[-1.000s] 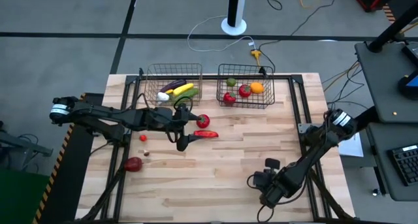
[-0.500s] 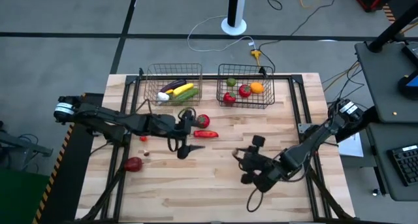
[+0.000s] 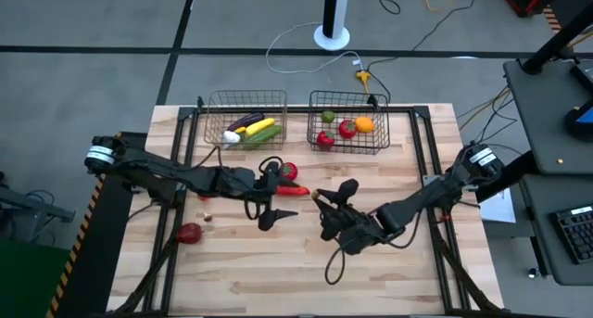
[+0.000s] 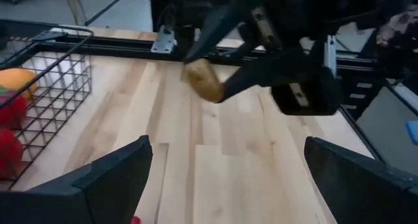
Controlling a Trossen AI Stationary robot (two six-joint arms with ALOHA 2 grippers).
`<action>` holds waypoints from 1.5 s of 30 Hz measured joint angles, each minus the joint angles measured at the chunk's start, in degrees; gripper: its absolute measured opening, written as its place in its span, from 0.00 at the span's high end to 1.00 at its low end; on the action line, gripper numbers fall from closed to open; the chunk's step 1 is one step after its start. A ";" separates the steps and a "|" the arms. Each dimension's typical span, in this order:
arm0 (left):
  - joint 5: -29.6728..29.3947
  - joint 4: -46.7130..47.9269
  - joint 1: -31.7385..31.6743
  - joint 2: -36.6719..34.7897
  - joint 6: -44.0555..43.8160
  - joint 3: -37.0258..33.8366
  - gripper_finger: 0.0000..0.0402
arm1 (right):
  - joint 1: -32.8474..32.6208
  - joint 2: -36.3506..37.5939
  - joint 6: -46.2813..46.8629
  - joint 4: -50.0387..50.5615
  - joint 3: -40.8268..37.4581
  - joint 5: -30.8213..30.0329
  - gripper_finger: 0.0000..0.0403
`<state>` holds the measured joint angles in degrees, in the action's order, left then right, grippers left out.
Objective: Sort produce into baskets
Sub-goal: Put the brown potato into the left wire basket
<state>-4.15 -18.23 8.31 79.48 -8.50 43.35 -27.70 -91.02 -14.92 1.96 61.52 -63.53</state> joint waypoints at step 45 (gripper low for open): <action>-1.83 -4.36 -3.49 13.42 -7.09 11.06 0.39 | 0.37 0.14 -5.47 -0.57 0.07 0.62 0.68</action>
<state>-5.98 -22.59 4.82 92.90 -15.59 54.41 -27.33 -90.88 -20.39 1.39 61.58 -62.91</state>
